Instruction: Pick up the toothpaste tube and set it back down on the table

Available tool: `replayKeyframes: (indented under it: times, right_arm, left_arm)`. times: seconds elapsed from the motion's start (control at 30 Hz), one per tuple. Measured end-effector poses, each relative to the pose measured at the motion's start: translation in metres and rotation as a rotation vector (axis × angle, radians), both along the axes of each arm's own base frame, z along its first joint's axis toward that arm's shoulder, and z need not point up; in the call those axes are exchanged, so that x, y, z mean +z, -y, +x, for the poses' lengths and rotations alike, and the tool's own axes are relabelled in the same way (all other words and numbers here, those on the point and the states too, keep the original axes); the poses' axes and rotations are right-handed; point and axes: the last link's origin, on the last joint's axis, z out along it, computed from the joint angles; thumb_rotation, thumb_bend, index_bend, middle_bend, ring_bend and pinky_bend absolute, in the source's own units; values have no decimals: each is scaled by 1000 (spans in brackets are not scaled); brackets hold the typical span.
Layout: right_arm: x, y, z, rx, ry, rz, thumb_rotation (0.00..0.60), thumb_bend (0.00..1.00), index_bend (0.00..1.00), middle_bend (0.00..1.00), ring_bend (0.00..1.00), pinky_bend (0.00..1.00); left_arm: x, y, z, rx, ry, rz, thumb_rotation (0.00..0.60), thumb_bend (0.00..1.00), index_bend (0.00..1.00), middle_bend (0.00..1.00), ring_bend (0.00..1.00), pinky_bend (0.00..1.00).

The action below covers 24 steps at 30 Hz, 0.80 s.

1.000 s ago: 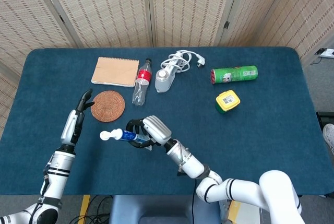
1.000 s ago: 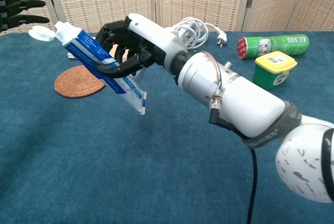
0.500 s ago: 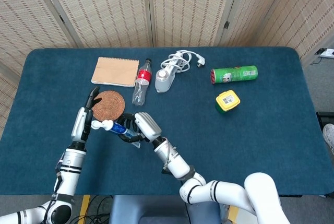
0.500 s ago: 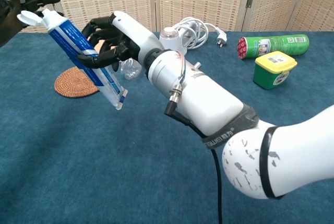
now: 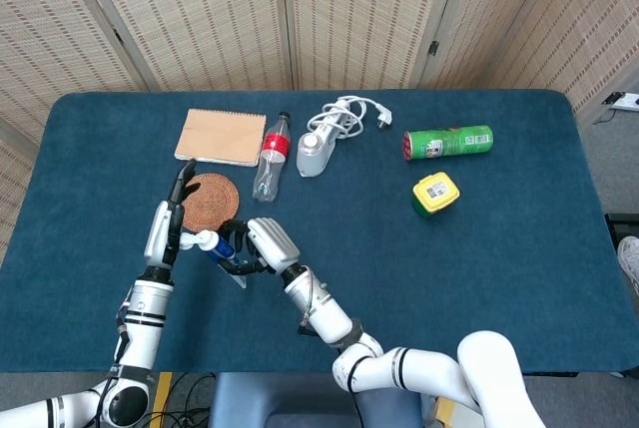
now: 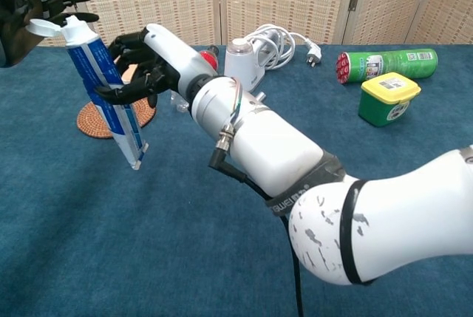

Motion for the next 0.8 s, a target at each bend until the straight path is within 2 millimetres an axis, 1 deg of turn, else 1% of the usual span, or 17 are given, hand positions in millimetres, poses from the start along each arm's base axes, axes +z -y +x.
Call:
replayKeyframes:
  times: [0.43, 0.8]
  right_arm:
    - [-5, 1, 3, 20, -76, 7, 600, 635, 700, 681, 585, 667]
    - [1, 0, 12, 78, -156, 6, 600, 635, 707, 686, 588, 667]
  left_arm:
    - [5, -4, 6, -18, 1, 3, 0, 0, 0, 0, 0, 145]
    - [2, -7, 9, -61, -74, -1, 0, 0, 0, 0, 0, 145]
